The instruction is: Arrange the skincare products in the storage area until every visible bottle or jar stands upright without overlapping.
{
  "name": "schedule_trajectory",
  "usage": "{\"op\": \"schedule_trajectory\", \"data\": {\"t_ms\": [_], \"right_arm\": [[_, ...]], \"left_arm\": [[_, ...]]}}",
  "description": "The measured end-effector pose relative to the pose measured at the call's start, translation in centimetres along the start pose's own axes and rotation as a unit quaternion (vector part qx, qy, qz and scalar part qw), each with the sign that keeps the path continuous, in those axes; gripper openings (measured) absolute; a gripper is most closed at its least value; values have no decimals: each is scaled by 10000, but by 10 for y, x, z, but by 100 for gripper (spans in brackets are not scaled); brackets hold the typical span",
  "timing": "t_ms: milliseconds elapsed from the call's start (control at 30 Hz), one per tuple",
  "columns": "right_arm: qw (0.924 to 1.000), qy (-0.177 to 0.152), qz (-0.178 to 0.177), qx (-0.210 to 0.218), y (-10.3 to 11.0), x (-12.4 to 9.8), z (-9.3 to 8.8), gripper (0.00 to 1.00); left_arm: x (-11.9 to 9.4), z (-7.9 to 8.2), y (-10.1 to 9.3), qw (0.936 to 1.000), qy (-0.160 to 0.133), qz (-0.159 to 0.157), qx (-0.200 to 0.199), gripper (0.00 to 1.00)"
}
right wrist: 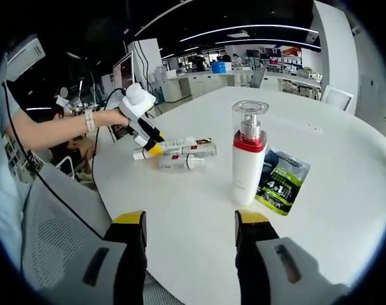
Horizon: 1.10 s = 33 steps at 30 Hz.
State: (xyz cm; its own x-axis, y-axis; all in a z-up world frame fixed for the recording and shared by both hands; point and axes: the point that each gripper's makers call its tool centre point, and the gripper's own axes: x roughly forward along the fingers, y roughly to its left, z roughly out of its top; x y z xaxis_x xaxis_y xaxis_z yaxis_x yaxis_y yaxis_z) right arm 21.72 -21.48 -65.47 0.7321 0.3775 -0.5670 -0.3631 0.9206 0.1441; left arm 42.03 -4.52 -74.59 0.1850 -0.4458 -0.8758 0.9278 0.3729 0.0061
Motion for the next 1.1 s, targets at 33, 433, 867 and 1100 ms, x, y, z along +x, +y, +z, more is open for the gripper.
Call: {"op": "schedule_trajectory", "data": {"t_ms": [33,433,867,1100], "right_arm": [[10000,4,2,5,0,0,0,56],[10000,-6,-1,45,1,1,-1,56],[9991,-190,357,127,16,5,6,52],[9988,-304,334,181,17,4,12,53]], "left_arm": [[0,0,0,10000,-13,2,15,28],[-6,3,5,9987,-393,261,-187,17],[-17,2,4,9906,-1019,225,-885,13],[-33,7,0,9846,-1374,156,-1071,13]]}}
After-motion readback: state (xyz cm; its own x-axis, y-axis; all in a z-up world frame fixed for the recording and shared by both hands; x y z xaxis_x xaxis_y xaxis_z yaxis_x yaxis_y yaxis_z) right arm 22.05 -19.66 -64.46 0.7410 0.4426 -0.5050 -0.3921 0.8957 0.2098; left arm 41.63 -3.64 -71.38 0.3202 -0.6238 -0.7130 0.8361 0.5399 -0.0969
